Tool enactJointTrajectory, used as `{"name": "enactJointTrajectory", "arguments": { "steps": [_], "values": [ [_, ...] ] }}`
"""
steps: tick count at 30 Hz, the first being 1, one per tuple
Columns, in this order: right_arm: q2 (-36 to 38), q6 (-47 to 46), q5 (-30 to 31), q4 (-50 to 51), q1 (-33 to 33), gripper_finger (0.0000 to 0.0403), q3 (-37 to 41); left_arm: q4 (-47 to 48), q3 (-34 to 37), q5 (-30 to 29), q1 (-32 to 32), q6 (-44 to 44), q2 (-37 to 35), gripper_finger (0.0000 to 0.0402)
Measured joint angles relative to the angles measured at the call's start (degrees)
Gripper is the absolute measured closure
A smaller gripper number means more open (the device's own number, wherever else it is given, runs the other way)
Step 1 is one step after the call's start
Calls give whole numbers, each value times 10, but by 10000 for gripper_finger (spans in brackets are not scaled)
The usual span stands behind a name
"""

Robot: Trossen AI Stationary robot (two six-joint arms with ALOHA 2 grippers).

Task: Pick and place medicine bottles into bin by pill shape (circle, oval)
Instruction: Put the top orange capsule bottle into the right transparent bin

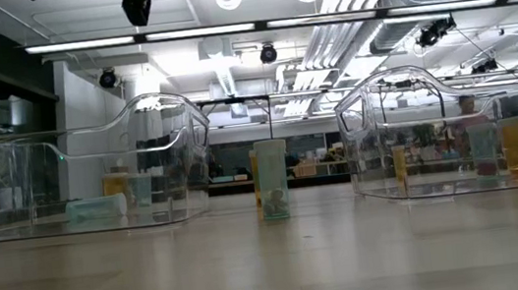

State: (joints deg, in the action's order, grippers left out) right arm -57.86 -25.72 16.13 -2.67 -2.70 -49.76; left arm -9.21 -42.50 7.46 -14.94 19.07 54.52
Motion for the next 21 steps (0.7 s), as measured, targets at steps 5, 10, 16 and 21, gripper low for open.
{"name": "enactJointTrajectory", "arguments": {
  "steps": [5,10,16,21],
  "values": [
    [-3,48,-75,-52,35,176,0,-2,0,-13,0,-26,0,202],
    [-3,67,-102,-49,43,176,0,-1,0,-27,0,-40,0,202],
    [-3,106,-104,-49,42,176,0,-1,0,-28,0,-64,0,202],
    [-3,145,-103,-46,42,176,0,-1,0,-28,0,-73,0,202]
  ]
}}
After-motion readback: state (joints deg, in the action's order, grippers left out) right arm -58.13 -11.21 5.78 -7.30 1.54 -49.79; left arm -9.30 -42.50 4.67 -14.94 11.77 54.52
